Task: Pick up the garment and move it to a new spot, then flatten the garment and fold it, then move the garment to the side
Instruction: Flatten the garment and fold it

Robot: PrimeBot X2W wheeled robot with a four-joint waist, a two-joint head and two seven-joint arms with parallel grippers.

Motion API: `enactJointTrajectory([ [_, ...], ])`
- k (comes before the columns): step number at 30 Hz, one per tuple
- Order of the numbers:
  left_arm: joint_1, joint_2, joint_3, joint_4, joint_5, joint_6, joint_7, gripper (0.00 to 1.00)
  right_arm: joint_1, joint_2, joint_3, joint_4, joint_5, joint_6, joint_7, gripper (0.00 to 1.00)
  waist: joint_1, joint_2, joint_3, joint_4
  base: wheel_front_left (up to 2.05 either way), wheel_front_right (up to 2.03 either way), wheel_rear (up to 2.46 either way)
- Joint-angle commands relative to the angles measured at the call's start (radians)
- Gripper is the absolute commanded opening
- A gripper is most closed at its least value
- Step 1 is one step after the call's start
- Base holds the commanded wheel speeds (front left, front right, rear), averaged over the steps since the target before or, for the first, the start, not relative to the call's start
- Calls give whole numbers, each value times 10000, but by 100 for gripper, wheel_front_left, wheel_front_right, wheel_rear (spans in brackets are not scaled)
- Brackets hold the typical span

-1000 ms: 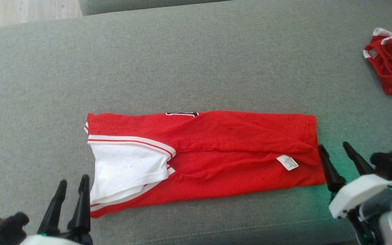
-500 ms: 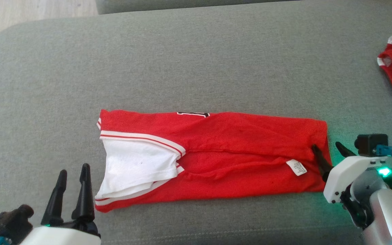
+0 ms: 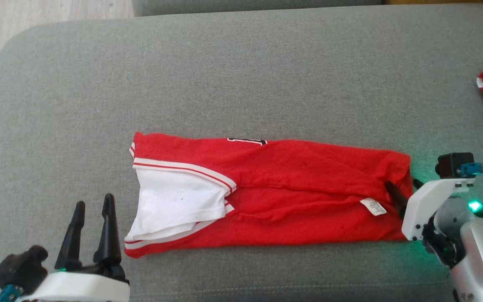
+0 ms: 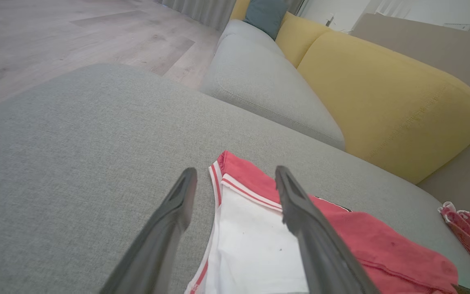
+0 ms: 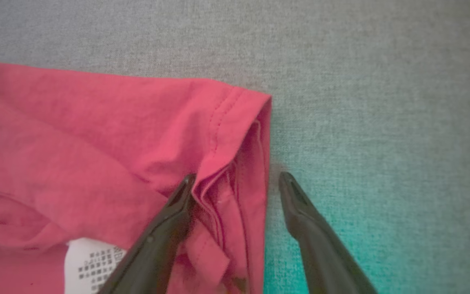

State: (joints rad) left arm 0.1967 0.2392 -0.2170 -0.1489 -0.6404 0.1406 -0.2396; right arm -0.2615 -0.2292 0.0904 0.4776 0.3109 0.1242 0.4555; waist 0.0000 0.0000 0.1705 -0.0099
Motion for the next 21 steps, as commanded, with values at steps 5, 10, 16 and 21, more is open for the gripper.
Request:
enactJointTrajectory([
  [5,-325,-21,330,-142,167,-41,-148,100,-53,-163,474,19,574,65,525,13,0,0,-120,-40,0,0,0],
  [10,-270,20,373,-201,251,-10,-160,100,-227,-291,541,-229,792,65,341,0,0,0,-132,-228,0,0,0],
  [16,-306,49,344,-283,295,14,-141,100,-484,-715,432,-583,936,65,294,0,0,0,-107,-534,0,0,0],
  [21,-520,129,308,-323,456,42,-135,100,-627,-1424,-47,-966,922,65,420,0,0,0,-102,-901,0,0,0],
])
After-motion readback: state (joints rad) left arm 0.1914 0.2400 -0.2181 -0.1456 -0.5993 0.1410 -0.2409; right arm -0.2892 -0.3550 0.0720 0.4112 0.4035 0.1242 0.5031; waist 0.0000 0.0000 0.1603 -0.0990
